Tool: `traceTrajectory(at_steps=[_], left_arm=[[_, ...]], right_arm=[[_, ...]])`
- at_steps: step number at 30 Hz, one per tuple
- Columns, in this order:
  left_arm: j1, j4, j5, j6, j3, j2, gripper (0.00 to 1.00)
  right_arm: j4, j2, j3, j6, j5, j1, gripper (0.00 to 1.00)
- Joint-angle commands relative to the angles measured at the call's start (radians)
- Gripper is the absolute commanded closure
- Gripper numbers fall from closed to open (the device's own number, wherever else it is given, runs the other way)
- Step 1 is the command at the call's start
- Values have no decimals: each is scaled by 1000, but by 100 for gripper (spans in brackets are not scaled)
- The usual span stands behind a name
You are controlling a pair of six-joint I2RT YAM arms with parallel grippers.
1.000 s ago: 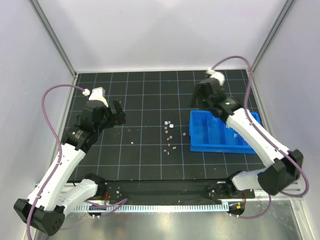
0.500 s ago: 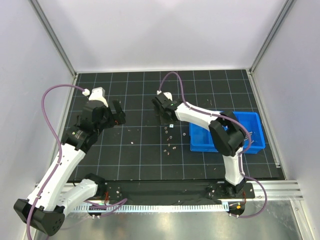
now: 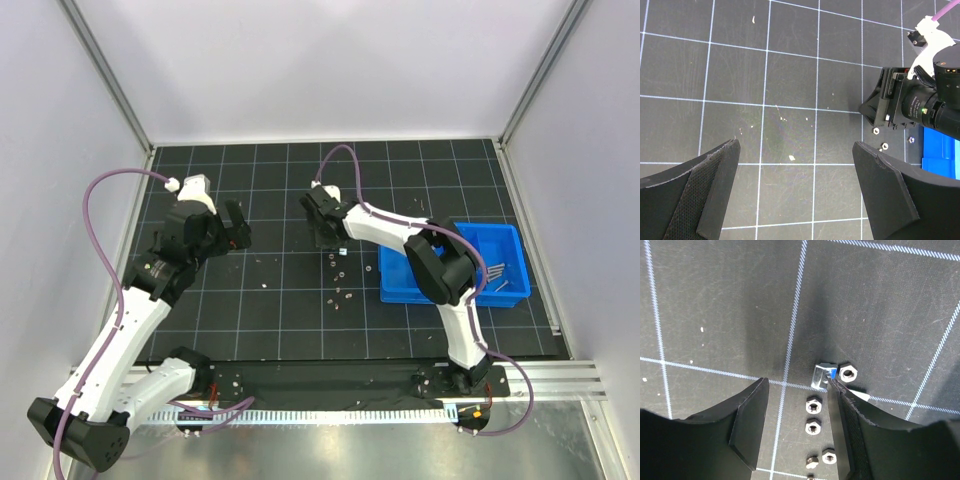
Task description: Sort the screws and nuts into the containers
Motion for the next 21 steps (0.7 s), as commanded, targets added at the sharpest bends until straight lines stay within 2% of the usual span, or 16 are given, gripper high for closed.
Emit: traceTrajectory(at_steps=[1,13,21], left_arm=[[2,31,-10,13,3,-8,0],[2,32,-10,13,2,-3,0],[4,31,-12,13,2,-3,0]], right_arm=[[18,7,40,24,2,1,44],[-20,23,47,24,80,1,44],[-1,70,52,21,50,-7,49]])
